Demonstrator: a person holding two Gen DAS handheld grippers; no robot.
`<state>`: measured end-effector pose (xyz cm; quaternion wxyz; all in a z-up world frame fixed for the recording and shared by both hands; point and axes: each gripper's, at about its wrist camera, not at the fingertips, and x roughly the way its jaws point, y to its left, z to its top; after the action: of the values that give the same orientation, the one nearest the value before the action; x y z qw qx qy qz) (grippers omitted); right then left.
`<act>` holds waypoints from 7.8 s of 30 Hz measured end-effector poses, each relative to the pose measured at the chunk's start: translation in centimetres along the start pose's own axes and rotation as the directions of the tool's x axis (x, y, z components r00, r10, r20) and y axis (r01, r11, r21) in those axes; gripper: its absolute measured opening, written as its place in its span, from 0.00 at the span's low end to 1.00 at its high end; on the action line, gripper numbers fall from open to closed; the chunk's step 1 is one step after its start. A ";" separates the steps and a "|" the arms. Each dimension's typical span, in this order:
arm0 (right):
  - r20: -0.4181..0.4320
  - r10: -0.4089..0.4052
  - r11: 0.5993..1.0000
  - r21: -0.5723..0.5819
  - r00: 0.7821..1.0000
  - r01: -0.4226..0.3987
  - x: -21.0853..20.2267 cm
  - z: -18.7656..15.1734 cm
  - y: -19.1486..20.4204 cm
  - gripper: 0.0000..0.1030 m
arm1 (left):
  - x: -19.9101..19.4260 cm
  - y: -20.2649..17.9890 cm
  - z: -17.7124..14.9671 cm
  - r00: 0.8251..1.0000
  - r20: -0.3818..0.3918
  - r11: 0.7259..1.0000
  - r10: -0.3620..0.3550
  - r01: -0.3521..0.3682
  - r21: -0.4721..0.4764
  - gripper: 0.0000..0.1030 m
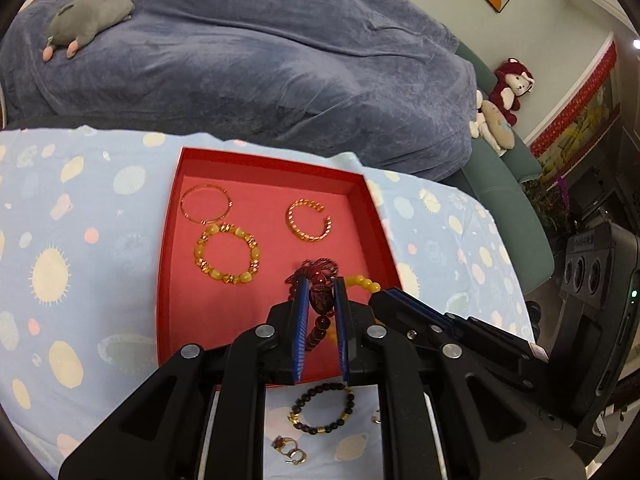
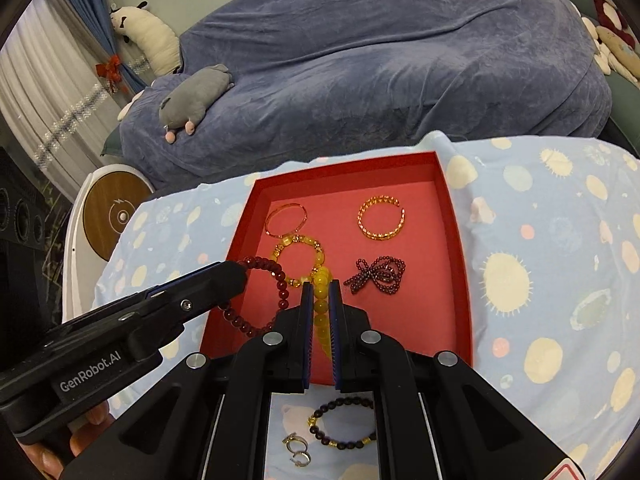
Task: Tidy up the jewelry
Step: 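Lift both bead bracelets into the red box and open both tools, then move both tools back toward the dark bead bracelet and earrings, then grasp a gold hoop earring with the left tool while the right tool grasps the dark bead bracelet, then lift the earring and dark bracelet and carry both toward the red box, then lower the earring and dark bracelet into the red box and open both tools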
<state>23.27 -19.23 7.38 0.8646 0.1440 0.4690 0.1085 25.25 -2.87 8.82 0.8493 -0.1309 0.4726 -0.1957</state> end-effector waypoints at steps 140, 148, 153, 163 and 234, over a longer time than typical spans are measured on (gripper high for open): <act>-0.056 -0.171 0.985 -0.023 0.984 0.170 -0.1 -11.1 -3.8 0.07 | 1.2 0.5 -13.7 0.968 -0.065 0.967 0.241 -0.233 0.107 0.09; 0.006 -0.148 0.989 -0.017 0.989 0.148 -4.5 -10.9 -3.5 0.07 | -2.5 0.9 -12.9 0.971 -0.018 0.968 0.239 -0.237 0.083 0.09; 0.021 -0.156 0.987 -0.023 0.988 0.156 -6.8 -11.9 -3.5 0.07 | -4.4 1.2 -13.4 0.966 -0.003 0.963 0.257 -0.256 0.083 0.10; 0.001 -0.148 0.989 -0.007 0.989 0.148 -9.2 -15.2 -3.7 0.07 | -5.8 0.7 -16.1 0.968 -0.030 0.966 0.250 -0.247 0.081 0.10; 0.054 -0.013 0.999 -0.044 0.998 0.015 4.7 7.6 -0.9 0.07 | 6.9 0.0 6.3 0.966 0.035 0.945 0.258 -0.260 0.199 0.10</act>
<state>32.22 -19.68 7.35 0.8805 0.1241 0.4442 0.1091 33.94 -5.78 6.91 0.8786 0.0181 0.4596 -0.1289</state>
